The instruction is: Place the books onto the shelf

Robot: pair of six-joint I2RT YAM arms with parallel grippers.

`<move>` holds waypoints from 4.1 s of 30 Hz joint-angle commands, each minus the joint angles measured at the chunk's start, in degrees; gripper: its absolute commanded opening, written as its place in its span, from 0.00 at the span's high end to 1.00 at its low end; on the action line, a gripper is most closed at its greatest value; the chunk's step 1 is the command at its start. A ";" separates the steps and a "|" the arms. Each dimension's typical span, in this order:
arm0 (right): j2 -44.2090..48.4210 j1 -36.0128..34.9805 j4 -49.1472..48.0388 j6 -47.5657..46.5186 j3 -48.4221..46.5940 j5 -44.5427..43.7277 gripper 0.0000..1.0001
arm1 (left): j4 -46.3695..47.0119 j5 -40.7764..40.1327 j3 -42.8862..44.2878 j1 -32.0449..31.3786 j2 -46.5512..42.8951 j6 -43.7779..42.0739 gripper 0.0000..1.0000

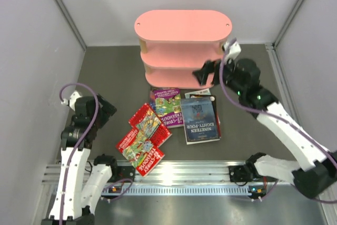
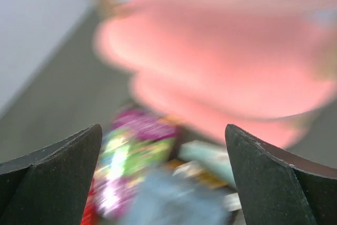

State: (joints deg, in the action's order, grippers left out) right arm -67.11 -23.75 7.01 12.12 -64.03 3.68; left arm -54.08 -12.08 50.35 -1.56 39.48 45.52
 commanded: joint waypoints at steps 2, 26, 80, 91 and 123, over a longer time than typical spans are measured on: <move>13.04 -8.16 16.86 21.66 10.03 0.08 0.00 | 3.11 -1.37 -3.05 0.16 -4.06 2.47 0.01; -18.30 -37.25 5.75 33.23 12.62 15.57 0.07 | -7.08 6.71 -4.91 0.16 -6.70 2.30 0.02; -9.00 -43.05 27.52 28.49 -1.34 -2.62 1.00 | -10.08 4.43 -4.03 0.16 -9.51 0.36 0.02; -9.53 -37.27 42.56 19.17 -34.63 -7.73 1.00 | -7.35 5.22 -3.50 0.16 -6.70 0.36 0.03; -23.15 18.82 -19.46 74.16 -31.25 50.70 1.00 | -9.73 1.09 -0.69 0.16 -6.35 -0.08 0.03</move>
State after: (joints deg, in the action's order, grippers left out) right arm -90.59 -5.52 5.41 78.41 -93.69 46.09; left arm -64.38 -9.96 47.92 -1.56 32.77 45.10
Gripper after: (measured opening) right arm 0.525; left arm 0.972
